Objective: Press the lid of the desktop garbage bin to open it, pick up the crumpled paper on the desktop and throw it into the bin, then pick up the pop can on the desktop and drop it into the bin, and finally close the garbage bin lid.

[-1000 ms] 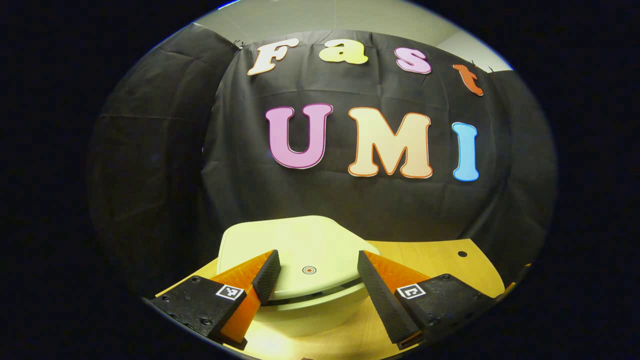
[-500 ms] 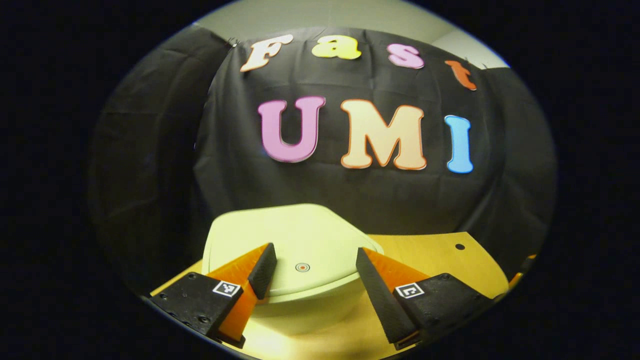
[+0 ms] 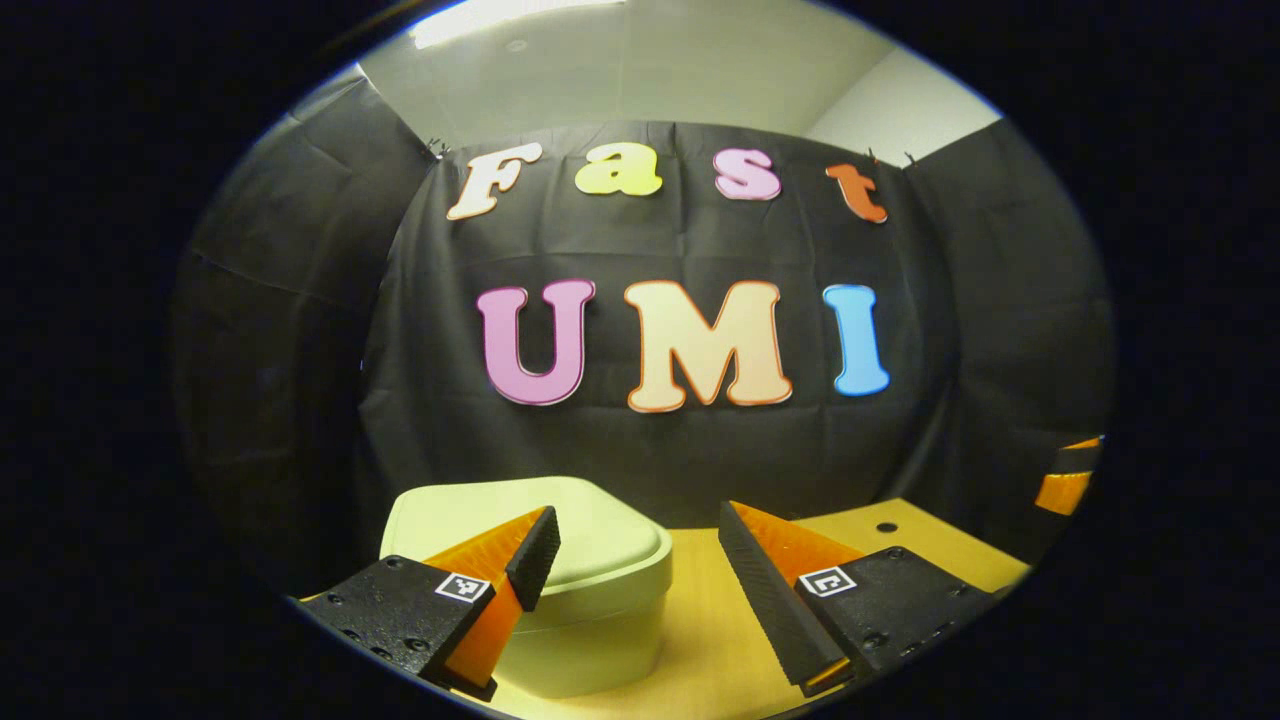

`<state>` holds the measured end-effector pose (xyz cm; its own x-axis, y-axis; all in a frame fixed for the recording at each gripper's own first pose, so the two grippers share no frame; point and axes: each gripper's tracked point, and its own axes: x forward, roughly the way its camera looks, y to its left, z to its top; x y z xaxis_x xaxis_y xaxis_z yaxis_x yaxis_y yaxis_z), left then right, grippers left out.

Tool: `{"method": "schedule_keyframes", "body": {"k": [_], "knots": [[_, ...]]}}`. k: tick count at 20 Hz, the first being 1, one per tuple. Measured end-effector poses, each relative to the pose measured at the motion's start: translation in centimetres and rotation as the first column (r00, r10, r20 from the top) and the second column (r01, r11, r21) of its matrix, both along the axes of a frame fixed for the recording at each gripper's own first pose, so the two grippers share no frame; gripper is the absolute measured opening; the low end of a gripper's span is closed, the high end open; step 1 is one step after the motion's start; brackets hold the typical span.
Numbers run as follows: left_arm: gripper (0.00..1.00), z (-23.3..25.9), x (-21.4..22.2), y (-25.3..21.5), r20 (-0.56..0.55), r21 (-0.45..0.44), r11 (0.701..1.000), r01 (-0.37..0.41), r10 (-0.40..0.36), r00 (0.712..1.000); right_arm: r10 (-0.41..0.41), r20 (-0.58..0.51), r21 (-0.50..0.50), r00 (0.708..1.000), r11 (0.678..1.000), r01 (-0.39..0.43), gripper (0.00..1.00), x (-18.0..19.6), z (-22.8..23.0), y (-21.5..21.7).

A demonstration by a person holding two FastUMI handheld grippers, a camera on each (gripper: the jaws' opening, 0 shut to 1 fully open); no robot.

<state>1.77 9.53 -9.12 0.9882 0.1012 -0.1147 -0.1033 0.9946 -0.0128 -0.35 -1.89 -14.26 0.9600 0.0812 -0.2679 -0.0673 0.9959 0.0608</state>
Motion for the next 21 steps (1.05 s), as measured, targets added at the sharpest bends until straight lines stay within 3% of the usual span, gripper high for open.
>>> {"method": "schedule_keyframes", "body": {"k": [5,11,21], "knots": [[0.96,2.2,-0.8,-3.3,0.045,-0.044,0.998,0.042,-0.04,0.998,-0.074,0.089,0.019,0.993,0.997,0.073,0.98,0.4,3.6,-1.3],[0.95,3.0,-0.7,-6.7,0.041,-0.068,0.989,0.129,-0.127,0.991,-0.096,0.127,0.006,0.987,0.995,0.096,0.98,0.8,5.1,-1.4],[0.94,5.3,-0.5,-8.8,0.082,-0.062,0.981,0.185,-0.179,0.98,-0.123,0.177,-0.007,0.976,0.992,0.126,0.98,1.0,8.1,-1.5]]}}
